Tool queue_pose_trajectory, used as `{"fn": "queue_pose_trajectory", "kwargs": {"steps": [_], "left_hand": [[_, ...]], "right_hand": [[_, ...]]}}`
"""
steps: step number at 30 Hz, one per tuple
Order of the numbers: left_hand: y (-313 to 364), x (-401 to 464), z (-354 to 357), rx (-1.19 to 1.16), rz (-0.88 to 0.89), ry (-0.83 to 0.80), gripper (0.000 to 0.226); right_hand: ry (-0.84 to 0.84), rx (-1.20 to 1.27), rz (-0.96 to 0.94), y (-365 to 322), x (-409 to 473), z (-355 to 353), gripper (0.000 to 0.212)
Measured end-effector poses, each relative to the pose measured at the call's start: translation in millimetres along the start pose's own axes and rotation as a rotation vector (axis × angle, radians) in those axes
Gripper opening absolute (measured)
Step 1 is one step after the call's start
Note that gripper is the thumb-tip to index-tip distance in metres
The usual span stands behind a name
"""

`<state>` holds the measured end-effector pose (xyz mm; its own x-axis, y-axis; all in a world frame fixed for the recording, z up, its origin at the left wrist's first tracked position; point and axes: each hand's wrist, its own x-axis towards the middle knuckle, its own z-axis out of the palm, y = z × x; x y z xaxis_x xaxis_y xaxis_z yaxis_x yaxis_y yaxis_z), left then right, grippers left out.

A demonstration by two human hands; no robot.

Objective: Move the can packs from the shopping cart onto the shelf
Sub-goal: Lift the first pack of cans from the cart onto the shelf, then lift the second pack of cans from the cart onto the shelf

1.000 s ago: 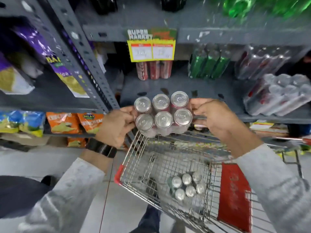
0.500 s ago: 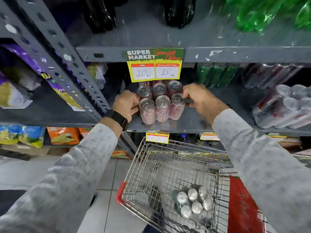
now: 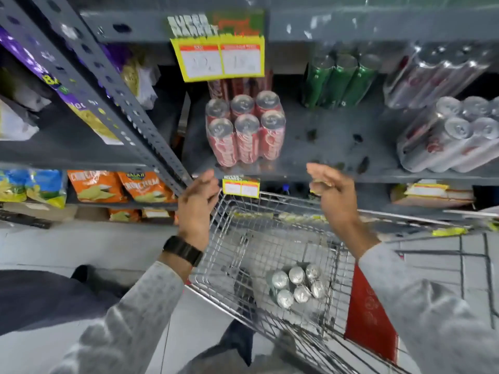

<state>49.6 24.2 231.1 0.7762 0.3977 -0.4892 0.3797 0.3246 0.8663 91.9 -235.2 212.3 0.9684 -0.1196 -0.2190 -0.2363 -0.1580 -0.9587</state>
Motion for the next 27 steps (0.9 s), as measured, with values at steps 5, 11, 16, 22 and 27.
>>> {"fn": "queue_pose_trajectory", "kwargs": {"steps": [5,11,16,22,27], "left_hand": [[-129,-23,7,0.298,-0.511,-0.151,0.028],[-243,-25,19,0.285,-0.947,-0.201,0.031],[-299,-11,32,0.073,-0.972,-0.126,0.052],[-314,-13,40,0.253,-0.914,-0.060,0.023],[-298,-17,35,0.442,-0.810,-0.048,0.022]], "right_hand": [[-0.044,0.010,0.427,121,-40,-44,0.024],[-0.054,0.011,1.002,224,-50,-65,0.035],[-0.043,-0.004,1.017,287,-46,-65,0.046],[-0.009,0.030,1.005,303,-36,-56,0.032],[0.021,0.014,1.040,269,-37,-63,0.028]]}}
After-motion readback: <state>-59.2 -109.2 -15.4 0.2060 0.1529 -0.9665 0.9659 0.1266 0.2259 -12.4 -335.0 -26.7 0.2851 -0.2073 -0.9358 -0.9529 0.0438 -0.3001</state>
